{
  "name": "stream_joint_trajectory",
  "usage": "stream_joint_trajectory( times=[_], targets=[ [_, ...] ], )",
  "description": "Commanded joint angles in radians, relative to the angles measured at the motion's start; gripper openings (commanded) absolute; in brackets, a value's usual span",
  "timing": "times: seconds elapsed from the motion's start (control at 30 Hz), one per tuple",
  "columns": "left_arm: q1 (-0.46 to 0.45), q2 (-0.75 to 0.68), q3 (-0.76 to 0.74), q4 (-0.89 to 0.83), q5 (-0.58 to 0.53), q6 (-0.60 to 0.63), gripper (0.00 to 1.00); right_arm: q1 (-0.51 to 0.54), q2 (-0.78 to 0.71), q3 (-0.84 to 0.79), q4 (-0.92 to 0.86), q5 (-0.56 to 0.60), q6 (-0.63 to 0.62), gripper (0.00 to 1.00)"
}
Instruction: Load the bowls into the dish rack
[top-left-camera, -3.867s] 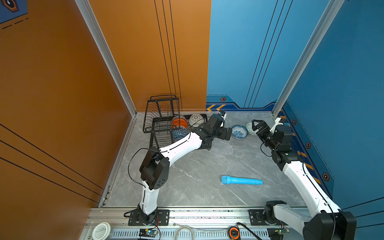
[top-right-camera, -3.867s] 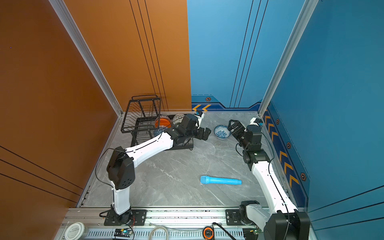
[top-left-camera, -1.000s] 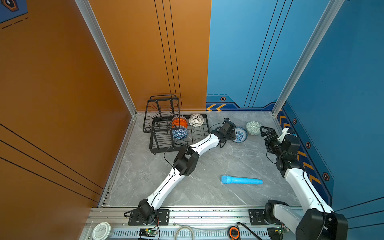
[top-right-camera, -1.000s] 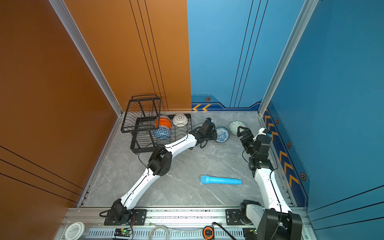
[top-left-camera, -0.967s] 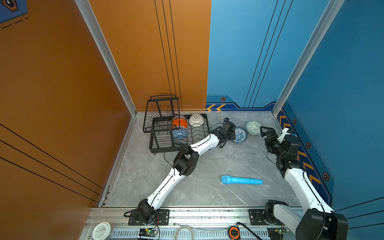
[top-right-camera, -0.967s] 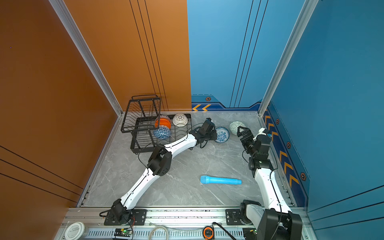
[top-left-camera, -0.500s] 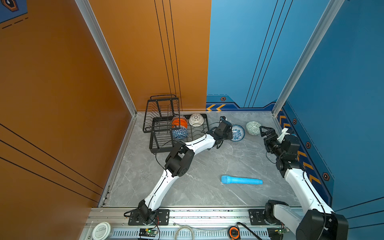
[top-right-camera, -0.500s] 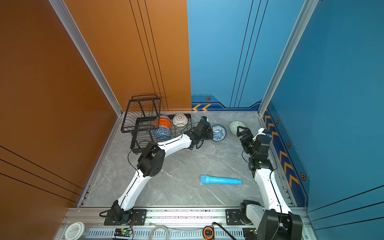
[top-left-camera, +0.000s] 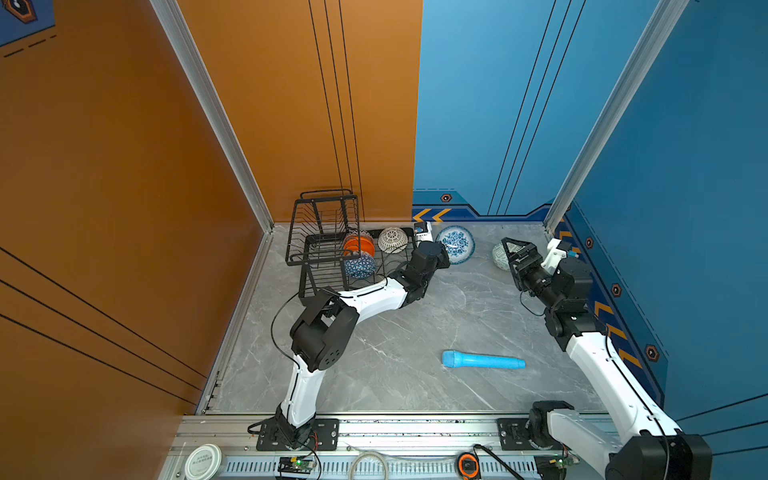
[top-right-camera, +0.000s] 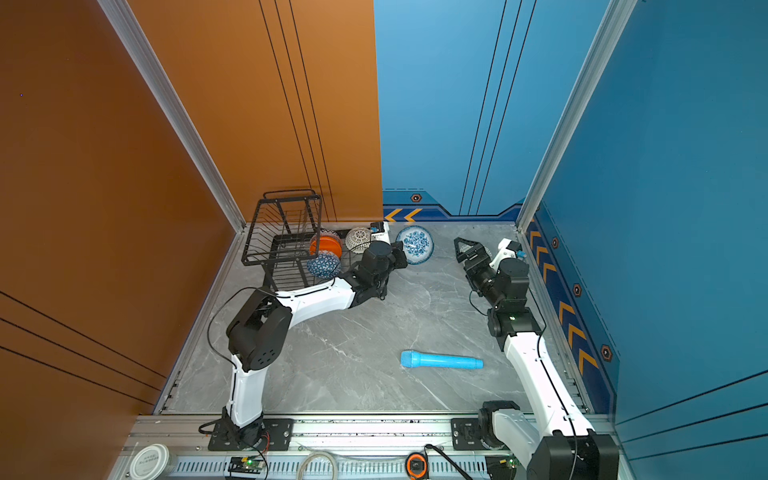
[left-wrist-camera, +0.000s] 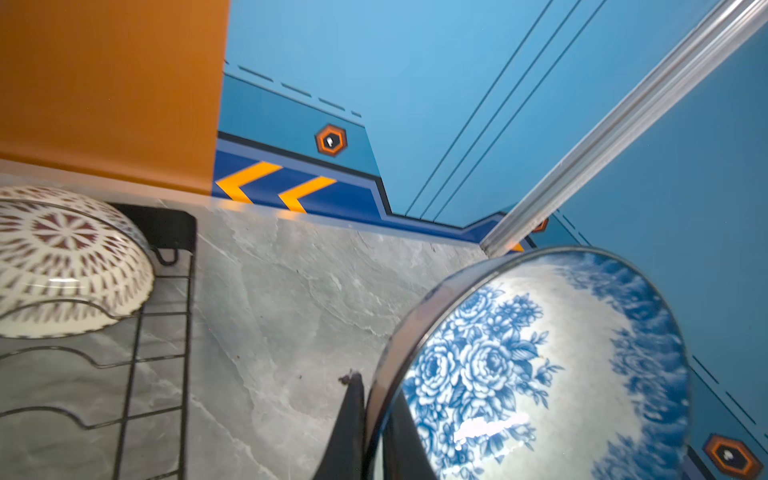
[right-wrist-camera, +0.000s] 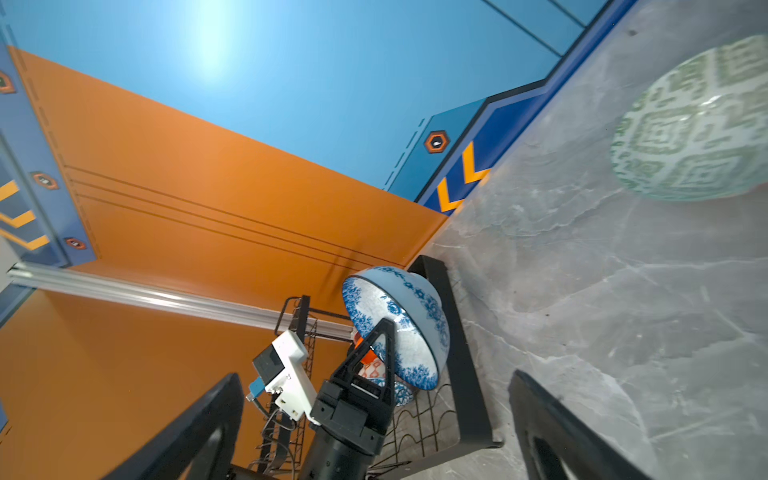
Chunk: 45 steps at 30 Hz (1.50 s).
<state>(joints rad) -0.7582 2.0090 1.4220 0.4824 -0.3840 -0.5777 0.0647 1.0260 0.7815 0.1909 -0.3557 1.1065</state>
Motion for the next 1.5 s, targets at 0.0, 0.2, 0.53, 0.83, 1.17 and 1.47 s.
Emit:
stream_joint_trajectory(
  times=[0.0, 0.2, 0.53, 0.83, 1.17, 1.47],
  targets=[
    [0.013, -0.075, -0.07, 0.262, -0.154, 0.086, 0.0, 0.078, 0.011, 0.076, -0.015, 0.05, 0.013, 1.0],
    [0.013, -0.106, -0.19, 0.537, -0.244, 0.181, 0.0, 0.211, 0.077, 0.176, 0.009, 0.097, 0.045, 1.0],
    [-0.011, -0.07, -0.226, 0.862, -0.305, 0.4, 0.0, 0.384, 0.249, 0.329, 0.09, 0.196, 0.115, 1.0],
    [-0.008, -0.04, -0.213, 0.926, -0.29, 0.487, 0.0, 0.439, 0.413, 0.449, 0.162, 0.253, 0.148, 0.93],
    [0.008, -0.053, -0.242, 0.924, -0.277, 0.483, 0.0, 0.44, 0.569, 0.556, 0.243, 0.279, 0.217, 0.72],
    [0.027, -0.077, -0.293, 0.927, -0.284, 0.465, 0.0, 0.453, 0.634, 0.603, 0.223, 0.349, 0.231, 0.45]
  ],
)
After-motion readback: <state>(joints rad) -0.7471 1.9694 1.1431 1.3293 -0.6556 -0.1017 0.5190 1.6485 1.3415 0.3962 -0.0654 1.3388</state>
